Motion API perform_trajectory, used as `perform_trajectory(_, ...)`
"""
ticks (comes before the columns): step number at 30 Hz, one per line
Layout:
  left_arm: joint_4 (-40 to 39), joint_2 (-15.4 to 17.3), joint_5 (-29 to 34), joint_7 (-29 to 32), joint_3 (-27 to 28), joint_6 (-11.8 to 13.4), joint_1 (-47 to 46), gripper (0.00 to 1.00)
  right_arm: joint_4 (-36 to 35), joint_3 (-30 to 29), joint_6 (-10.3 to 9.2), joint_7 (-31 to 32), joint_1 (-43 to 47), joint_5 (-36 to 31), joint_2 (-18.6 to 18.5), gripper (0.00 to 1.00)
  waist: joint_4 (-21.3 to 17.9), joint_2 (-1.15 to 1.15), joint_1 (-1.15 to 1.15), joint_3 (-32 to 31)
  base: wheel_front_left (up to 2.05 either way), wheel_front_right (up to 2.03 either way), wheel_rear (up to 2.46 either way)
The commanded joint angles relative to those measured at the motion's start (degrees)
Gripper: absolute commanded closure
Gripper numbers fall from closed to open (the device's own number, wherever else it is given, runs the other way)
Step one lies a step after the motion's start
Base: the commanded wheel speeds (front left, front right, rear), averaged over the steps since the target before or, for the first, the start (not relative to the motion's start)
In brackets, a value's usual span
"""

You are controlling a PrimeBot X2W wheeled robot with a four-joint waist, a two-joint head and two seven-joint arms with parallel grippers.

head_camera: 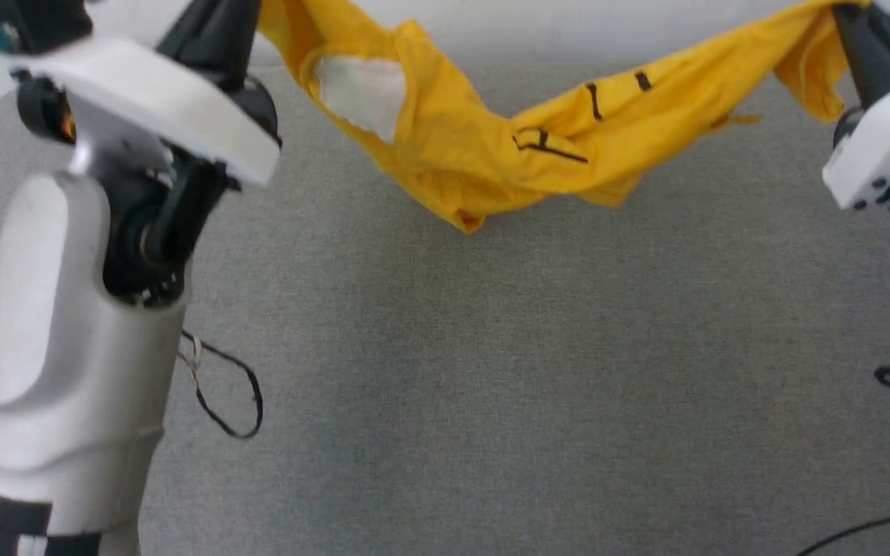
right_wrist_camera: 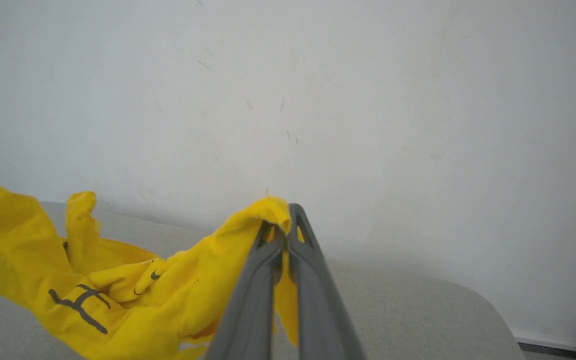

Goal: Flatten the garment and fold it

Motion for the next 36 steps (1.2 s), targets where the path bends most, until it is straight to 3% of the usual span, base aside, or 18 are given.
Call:
perform_trajectory(1, 1.2, 0.3, 0.9, 0.6, -0.3, 0.5, -2.6, 1.0, 0.2, 0.8, -0.05, 0.3, -2.4, -0.2, -0.4, 1.0, -0.9, 0.0, 0.0, -0.9, 0.0, 0.0, 0.0)
perform_trajectory(10, 10.8, 2.2, 3.6, 4.0, -0.4, 2.0, -15.1, 1.0, 5.6, 3.3, -0.05, 2.7, -15.2, -0.8, -0.6, 1.0, -3.3, 0.0, 0.0, -2.4, 0.0, 0.0, 0.0)
perform_trajectory(20, 19.2, 4.8, 7.7, 6.8, -2.4, 2.6, -26.3, 1.0, 17.4, -1.0, -0.05, 6.1, -28.0, -5.6, 2.4, 1.0, -4.8, 0.0, 0.0, 0.1, 0.0, 0.0, 0.0)
perform_trajectory(28, 24.5, 3.8, 9.3, 1.9, -0.8, 4.7, -34.8, 1.0, 25.5, -6.1, -0.05, 3.9, -37.5, -12.6, 6.5, 1.0, -6.2, 0.0, 0.0, 6.5, 0.0, 0.0, 0.0)
perform_trajectory(36, 26.5, 2.9, 10.6, -5.6, 1.0, 5.8, -44.3, 1.0, 29.8, -11.2, -0.05, -3.1, -48.7, -20.0, 8.5, 1.0, -7.4, 0.0, 0.0, 15.6, 0.0, 0.0, 0.0)
